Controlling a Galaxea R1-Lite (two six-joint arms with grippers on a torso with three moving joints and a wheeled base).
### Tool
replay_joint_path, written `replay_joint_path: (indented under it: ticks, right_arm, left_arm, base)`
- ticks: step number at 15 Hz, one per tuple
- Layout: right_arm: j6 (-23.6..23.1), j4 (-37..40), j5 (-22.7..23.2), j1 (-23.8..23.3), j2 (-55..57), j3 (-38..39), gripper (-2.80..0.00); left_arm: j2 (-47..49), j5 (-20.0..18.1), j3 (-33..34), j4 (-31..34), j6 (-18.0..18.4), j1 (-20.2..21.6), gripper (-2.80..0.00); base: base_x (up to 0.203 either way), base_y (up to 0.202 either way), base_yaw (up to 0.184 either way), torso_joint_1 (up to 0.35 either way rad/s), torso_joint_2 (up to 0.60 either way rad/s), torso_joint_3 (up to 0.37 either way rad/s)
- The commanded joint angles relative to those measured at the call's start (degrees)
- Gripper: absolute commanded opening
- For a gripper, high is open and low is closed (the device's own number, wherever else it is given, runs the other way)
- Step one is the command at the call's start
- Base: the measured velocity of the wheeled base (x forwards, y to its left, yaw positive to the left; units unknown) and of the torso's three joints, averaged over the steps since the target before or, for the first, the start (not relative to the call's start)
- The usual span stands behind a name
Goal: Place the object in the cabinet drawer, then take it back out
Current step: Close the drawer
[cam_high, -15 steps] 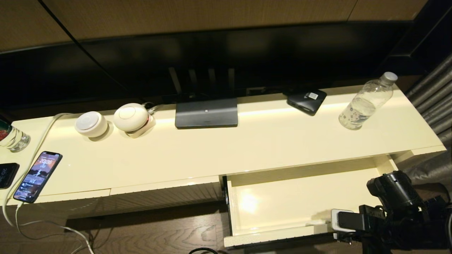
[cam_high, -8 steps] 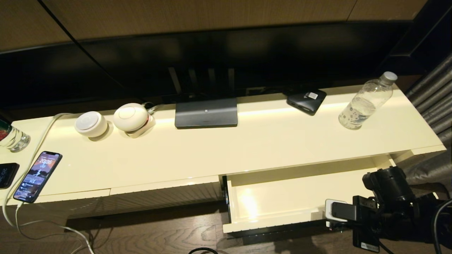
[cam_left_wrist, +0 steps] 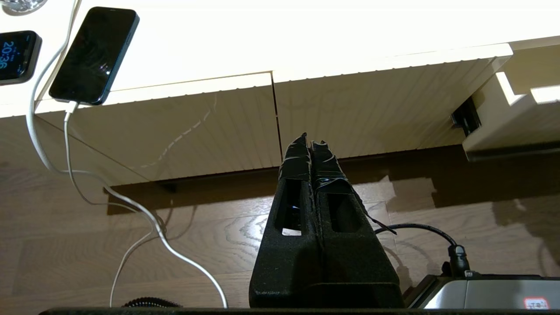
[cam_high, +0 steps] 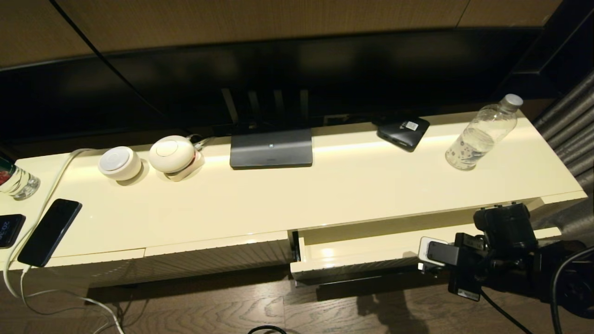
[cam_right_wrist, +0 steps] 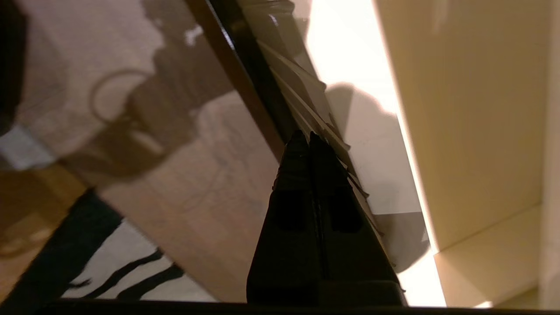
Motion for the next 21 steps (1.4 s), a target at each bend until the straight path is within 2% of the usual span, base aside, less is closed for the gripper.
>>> replay_joint_path:
  ticks: [1,12,16,21]
  right_arm:
    - [-0.4,-3.6,-1.1,0.0,2.3,-1.0,-2.8]
    - [0.1,-15.9,-2.6,0.9,10.1,-6.0,-2.8]
    - [0.2,-16.3,-2.3,0.9,9.9,-7.5,-2.8]
    - [0.2,-15.0,-2.1,0.8,5.9,-4.2,-2.8]
  left_arm:
    - [0.1,0.0,0.2,0.0,0.0,0.0,-2.8]
    - [0.1,0.0,0.2,0.0,0.0,0.0,-2.8]
    - [0.1,0.0,0.2,0.0,0.0,0.0,-2.8]
    - [0.1,0.0,0.2,0.0,0.0,0.1,-2.8]
  base:
    - [0.0,0.0,0.0,0.0,0.0,0.0]
    - [0.0,0.0,0.0,0.0,0.0,0.0]
    - [0.0,0.0,0.0,0.0,0.0,0.0]
    - [0.0,0.0,0.0,0.0,0.0,0.0]
